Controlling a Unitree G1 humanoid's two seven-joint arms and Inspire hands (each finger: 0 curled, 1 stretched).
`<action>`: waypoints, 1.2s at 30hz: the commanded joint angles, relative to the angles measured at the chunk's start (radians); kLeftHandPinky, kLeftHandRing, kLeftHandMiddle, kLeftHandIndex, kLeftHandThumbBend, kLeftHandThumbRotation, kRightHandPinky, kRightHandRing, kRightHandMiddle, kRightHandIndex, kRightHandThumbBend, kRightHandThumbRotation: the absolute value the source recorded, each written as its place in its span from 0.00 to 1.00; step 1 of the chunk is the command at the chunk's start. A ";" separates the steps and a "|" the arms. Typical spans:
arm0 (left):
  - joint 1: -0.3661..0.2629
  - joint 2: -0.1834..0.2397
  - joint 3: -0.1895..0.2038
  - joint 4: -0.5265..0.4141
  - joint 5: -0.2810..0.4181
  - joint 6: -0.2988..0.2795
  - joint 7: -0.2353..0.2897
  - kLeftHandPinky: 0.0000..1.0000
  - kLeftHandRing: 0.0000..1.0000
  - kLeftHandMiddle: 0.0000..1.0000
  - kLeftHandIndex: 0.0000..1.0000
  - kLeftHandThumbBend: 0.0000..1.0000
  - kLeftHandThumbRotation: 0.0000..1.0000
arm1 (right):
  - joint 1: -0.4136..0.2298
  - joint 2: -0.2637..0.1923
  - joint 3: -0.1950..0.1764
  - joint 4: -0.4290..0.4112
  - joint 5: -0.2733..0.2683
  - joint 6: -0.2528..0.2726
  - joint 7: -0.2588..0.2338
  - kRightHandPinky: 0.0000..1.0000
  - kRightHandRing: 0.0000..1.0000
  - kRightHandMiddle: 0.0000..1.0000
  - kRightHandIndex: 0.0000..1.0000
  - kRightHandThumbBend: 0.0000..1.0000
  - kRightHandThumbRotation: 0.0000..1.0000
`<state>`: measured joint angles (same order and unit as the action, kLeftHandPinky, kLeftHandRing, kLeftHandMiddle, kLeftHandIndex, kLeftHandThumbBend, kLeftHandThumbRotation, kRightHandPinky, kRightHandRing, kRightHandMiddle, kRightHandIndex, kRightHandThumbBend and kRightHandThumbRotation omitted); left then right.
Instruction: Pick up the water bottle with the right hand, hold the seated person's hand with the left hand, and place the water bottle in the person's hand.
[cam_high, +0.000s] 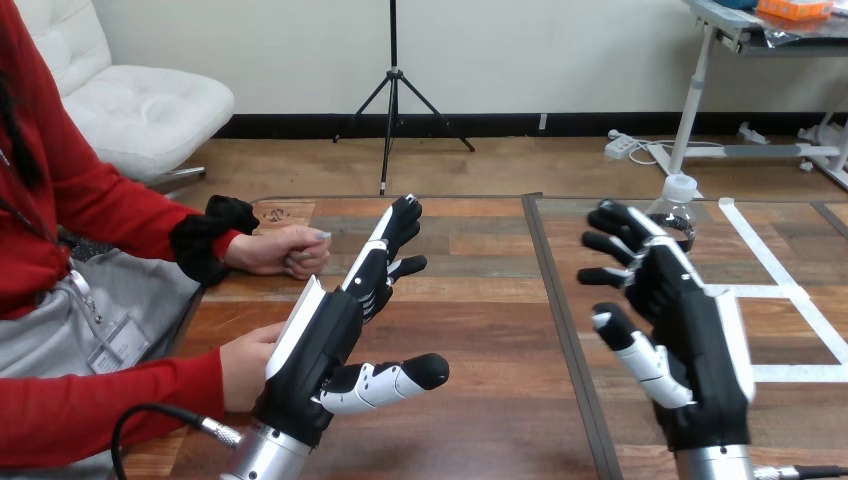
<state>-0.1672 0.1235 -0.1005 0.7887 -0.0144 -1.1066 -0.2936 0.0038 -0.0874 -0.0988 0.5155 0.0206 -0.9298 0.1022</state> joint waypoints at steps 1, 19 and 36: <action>-0.061 -0.004 0.016 0.002 0.007 -0.021 0.011 0.88 0.98 1.00 1.00 1.00 0.70 | -0.044 -0.014 -0.032 -0.041 -0.016 -0.044 -0.036 0.65 0.80 0.83 0.84 1.00 0.71; -0.063 -0.012 0.013 0.002 -0.010 -0.011 -0.002 0.85 0.97 1.00 1.00 1.00 0.70 | -0.097 -0.014 -0.118 0.027 -0.150 -0.083 -0.235 0.71 0.83 0.85 0.86 1.00 0.70; -0.057 -0.024 0.011 -0.002 -0.040 -0.013 -0.032 0.85 0.96 1.00 1.00 1.00 0.68 | -0.177 -0.053 -0.131 0.154 -0.258 -0.084 -0.410 0.81 0.89 0.90 0.90 1.00 0.69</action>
<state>-0.1676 0.1087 -0.1002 0.7917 -0.0352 -1.1065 -0.3224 -0.0787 -0.1096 -0.2342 0.6448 -0.2199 -0.9945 -0.2868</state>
